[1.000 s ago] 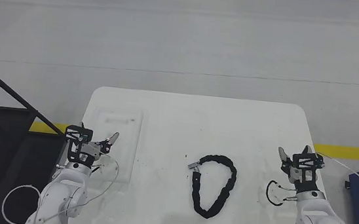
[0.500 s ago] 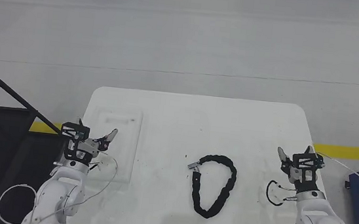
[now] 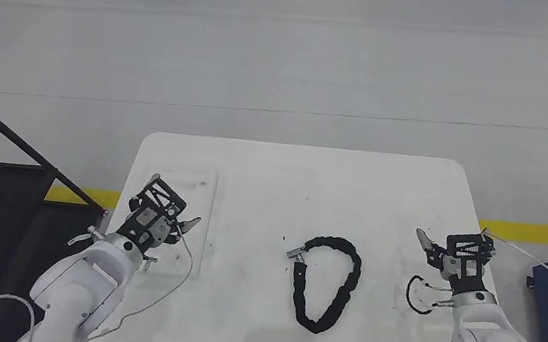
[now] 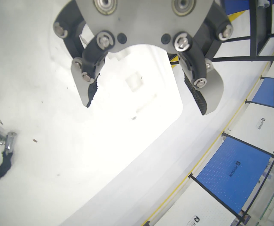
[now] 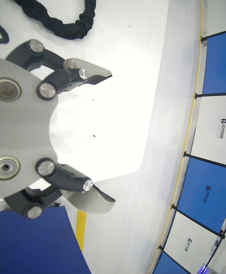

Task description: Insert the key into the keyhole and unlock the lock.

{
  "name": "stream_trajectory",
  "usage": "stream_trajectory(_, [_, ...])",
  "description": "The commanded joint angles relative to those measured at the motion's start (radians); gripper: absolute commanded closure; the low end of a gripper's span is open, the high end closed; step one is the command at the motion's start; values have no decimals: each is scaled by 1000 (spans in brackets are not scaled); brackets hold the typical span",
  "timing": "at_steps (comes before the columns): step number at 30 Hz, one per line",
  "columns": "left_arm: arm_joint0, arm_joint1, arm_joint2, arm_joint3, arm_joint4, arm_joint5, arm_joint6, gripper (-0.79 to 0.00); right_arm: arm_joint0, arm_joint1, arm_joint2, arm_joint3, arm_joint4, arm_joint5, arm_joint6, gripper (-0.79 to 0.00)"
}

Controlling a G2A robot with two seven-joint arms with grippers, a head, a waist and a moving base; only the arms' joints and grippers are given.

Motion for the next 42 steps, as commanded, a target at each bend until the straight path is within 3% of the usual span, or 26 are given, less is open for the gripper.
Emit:
stream_trajectory(1, [-10,0,16,-15,17,-5,-38,-785,0,0,0,0,0,0,0,-785])
stream_trajectory(7, [-45,-3,67,-2,-42,-8,-150,-785,0,0,0,0,0,0,0,-785])
stream_trajectory(11, [-83,-2,70,-7,-101,-38,-281,-785,0,0,0,0,0,0,0,-785])
stream_trajectory(18, [-81,-1,79,-26,-196,-38,-490,-785,0,0,0,0,0,0,0,-785])
stream_trajectory(38, [-66,0,82,-28,-235,-41,-522,-785,0,0,0,0,0,0,0,-785])
stream_trajectory(42, [-61,4,93,-45,-282,-33,-732,-785,0,0,0,0,0,0,0,-785])
